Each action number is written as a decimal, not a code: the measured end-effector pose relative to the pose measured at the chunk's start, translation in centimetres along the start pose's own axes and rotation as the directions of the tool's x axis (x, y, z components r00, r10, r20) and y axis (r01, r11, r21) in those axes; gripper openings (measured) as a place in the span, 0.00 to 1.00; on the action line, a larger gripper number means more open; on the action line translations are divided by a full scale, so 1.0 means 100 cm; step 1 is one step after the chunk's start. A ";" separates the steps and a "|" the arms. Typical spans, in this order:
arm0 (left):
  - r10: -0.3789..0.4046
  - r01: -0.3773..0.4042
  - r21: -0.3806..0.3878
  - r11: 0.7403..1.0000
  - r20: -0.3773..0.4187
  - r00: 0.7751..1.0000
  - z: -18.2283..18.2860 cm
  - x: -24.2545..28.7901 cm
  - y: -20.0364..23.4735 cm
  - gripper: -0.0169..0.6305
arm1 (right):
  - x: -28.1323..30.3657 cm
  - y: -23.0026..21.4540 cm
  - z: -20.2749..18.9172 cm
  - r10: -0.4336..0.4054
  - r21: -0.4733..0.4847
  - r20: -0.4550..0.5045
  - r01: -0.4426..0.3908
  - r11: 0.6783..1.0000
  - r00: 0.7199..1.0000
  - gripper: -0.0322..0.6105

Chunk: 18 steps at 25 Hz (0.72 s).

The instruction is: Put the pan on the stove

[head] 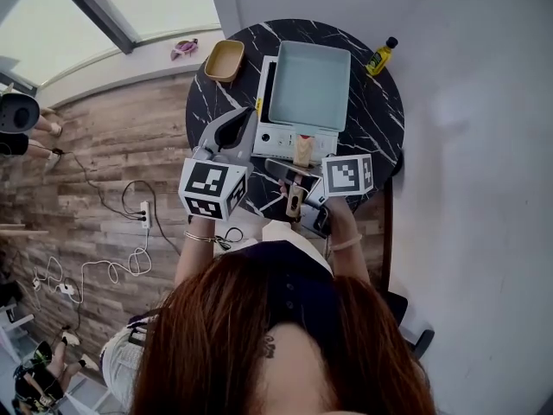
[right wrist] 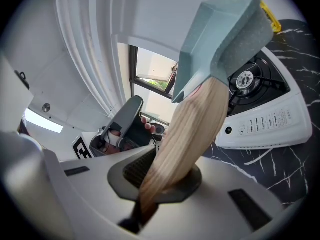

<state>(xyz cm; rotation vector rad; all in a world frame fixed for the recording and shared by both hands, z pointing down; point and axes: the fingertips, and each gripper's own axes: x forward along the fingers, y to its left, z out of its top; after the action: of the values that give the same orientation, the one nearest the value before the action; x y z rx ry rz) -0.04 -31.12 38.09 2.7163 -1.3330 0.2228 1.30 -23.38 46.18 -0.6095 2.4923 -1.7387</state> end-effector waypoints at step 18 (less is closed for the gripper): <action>0.035 -0.035 -0.014 0.999 -0.036 0.999 -0.012 0.016 0.012 0.04 | 0.010 -0.036 0.010 0.002 0.049 -0.037 0.000 0.999 0.999 0.08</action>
<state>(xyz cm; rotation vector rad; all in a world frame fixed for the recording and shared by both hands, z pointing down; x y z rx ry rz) -0.14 -32.86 39.60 2.6661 -1.3678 0.2622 1.71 -25.62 49.26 -0.5772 2.4657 -1.8209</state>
